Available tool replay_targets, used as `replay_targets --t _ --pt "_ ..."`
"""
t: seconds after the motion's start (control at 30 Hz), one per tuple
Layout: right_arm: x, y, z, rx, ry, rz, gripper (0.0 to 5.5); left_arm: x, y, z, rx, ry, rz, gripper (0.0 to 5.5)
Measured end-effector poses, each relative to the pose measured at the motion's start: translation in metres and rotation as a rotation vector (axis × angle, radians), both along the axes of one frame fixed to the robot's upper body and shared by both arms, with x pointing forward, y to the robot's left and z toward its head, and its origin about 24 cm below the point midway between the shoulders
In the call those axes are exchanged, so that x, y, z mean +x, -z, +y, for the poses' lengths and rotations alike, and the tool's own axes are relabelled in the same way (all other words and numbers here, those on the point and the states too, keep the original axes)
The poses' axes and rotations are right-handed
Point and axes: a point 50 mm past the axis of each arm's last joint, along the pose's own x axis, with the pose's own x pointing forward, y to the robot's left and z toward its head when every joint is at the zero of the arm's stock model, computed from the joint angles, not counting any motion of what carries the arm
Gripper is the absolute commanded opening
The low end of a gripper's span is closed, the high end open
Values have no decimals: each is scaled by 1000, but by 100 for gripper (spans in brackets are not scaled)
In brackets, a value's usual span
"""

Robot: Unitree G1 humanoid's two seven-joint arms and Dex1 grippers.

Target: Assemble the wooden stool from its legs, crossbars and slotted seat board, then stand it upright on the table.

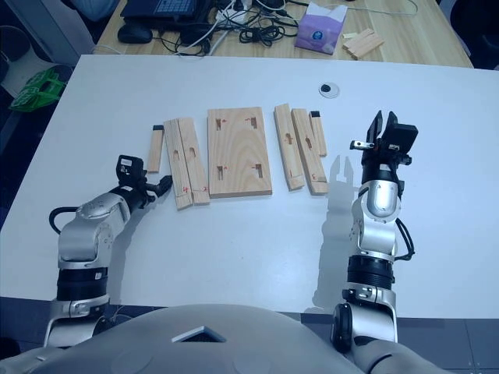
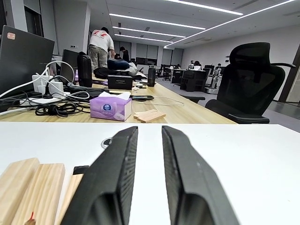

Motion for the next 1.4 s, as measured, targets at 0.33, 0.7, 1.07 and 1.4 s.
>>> replay_targets --t 0.33,0.7,1.07,1.4 --pt "4 -1 4 2 -18 -2 96 13 5 6 -21 -71 -11 313" --pt "5 -3 4 2 -16 -11 96 7 10 20 -1 -69 -18 142" --pt "5 -6 1 -6 -4 -35 118 9 9 26 30 -99 -114 131" --pt "33 -72 25 -577 -366 -137 293 50 -86 25 71 -90 -538 131"
